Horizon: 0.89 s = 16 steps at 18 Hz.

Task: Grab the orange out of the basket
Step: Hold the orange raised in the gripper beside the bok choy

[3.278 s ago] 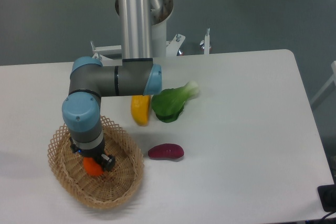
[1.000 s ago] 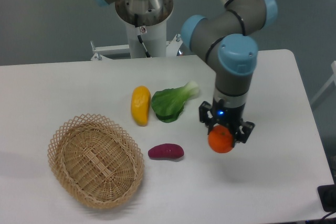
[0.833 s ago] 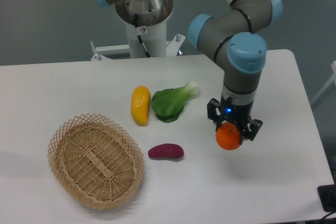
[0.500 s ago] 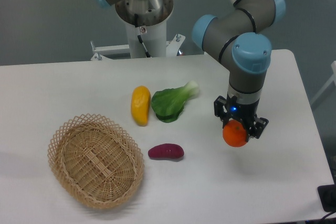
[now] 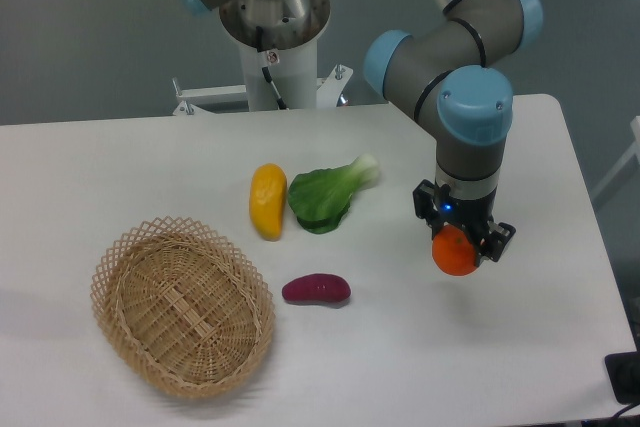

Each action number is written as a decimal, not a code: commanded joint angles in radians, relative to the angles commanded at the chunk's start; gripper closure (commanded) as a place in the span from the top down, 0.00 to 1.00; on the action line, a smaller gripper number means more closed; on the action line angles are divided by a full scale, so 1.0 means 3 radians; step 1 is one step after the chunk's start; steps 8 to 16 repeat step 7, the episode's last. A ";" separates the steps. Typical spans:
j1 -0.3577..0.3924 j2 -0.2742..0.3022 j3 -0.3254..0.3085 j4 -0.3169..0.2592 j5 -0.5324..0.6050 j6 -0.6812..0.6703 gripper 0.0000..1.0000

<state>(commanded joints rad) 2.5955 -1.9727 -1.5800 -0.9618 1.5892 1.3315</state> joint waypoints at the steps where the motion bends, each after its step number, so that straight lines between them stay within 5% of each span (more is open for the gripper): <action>1: 0.0000 0.0000 -0.0005 0.0005 0.0000 0.0000 0.61; 16: 0.0000 0.0000 0.0010 -0.0005 0.0000 0.0000 0.61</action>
